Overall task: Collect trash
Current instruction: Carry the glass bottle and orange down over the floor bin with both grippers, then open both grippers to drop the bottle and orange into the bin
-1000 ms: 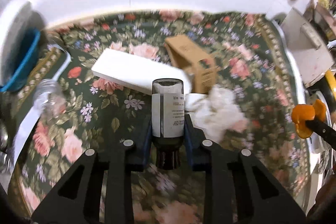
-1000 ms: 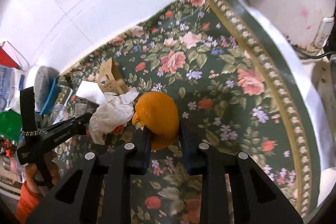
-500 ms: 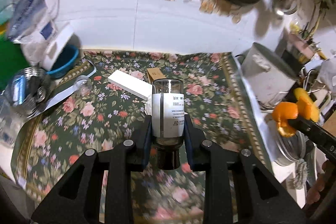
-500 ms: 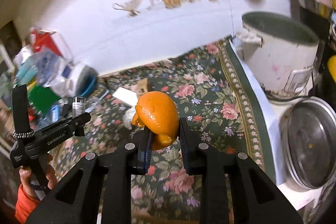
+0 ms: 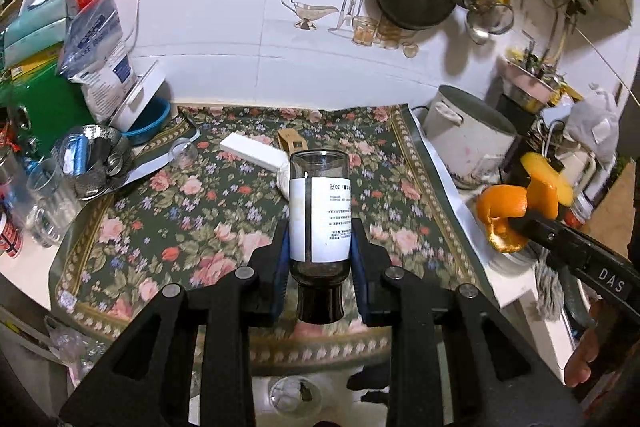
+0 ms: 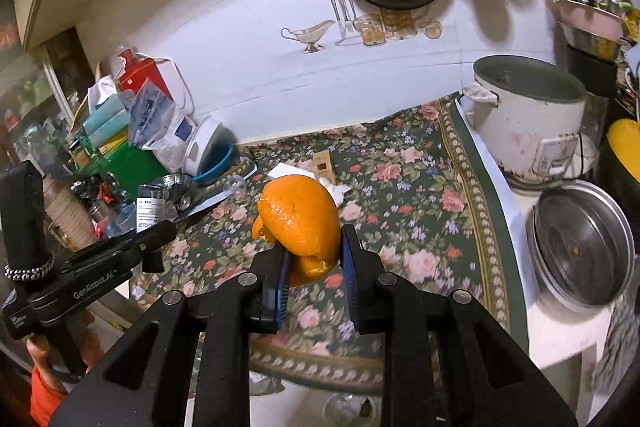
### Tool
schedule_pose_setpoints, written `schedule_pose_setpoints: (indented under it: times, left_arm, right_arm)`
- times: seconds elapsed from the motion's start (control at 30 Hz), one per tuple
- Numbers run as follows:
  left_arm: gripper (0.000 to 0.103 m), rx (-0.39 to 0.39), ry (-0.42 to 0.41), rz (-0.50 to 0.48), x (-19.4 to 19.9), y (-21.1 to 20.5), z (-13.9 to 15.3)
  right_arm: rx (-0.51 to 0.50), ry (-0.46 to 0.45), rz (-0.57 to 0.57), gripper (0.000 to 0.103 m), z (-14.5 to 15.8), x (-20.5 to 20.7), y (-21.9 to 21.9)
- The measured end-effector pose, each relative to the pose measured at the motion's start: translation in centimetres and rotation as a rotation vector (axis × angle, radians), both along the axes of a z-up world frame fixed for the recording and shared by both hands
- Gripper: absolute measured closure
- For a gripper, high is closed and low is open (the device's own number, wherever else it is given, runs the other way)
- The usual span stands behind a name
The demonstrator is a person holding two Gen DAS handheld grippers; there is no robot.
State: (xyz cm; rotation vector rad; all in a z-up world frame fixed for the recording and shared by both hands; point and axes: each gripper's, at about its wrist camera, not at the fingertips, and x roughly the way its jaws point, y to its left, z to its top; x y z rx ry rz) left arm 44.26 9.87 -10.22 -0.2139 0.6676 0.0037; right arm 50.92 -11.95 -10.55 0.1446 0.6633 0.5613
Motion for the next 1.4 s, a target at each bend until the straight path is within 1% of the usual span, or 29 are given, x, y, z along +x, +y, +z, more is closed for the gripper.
schedule_pose_setpoints:
  times: [0.23, 0.3, 0.43, 0.6, 0.77, 0.87, 0.93, 1.07, 1.13, 1.17, 1.23, 1.3, 1.4]
  left_arm:
    - [0.076, -0.01, 0.015, -0.086, -7.6, 2.3, -2.1]
    - [0.076, -0.003, 0.019, -0.104, -9.8, 2.8, -2.5]
    - [0.076, 0.015, 0.043, -0.133, -13.9, 4.0, -3.2]
    - [0.076, 0.009, 0.091, -0.16, -17.3, 4.8, -4.1]
    - [0.076, 0.007, 0.152, -0.185, -19.2, 4.2, -6.6]
    - [0.076, -0.015, 0.193, -0.194, -19.5, 3.6, -9.2]
    - [0.076, -0.029, 0.228, -0.192, -19.3, 3.0, -11.8]
    - [0.076, -0.066, 0.289, -0.173, -18.9, 1.8, -16.9]
    - [0.076, -0.085, 0.313, -0.15, -18.6, 1.0, -20.2]
    - [0.076, -0.091, 0.321, -0.141, -18.5, 0.8, -21.4]
    - [0.076, -0.104, 0.355, -0.111, -18.2, 0.0, -25.4]
    - [0.076, -0.106, 0.38, -0.09, -18.1, -0.7, -28.6]
    - [0.076, -0.134, 0.433, -0.061, -17.7, -1.7, -34.0]
  right_arm:
    - [-0.009, 0.012, -0.087, 0.081, -1.4, -6.4, 2.3]
    - [-0.008, 0.019, -0.118, 0.081, -2.0, -9.0, 3.3]
    - [0.002, 0.032, -0.16, 0.081, -2.9, -12.9, 4.7]
    - [0.014, 0.065, -0.192, 0.081, -3.3, -17.5, 5.9]
    - [-0.02, 0.114, -0.209, 0.081, -4.2, -19.6, 6.5]
    - [-0.05, 0.147, -0.212, 0.081, -5.7, -20.2, 6.4]
    - [-0.067, 0.168, -0.212, 0.081, -7.1, -20.3, 6.3]
    - [-0.102, 0.237, -0.205, 0.081, -11.2, -19.8, 5.7]
    - [-0.116, 0.267, -0.194, 0.081, -13.4, -19.4, 5.2]
    - [-0.127, 0.282, -0.184, 0.081, -14.8, -19.0, 4.8]
    - [-0.154, 0.31, -0.165, 0.081, -17.6, -18.2, 4.2]
    - [-0.188, 0.325, -0.151, 0.081, -20.5, -17.8, 3.7]
    - [-0.203, 0.369, -0.126, 0.081, -25.2, -16.9, 2.9]
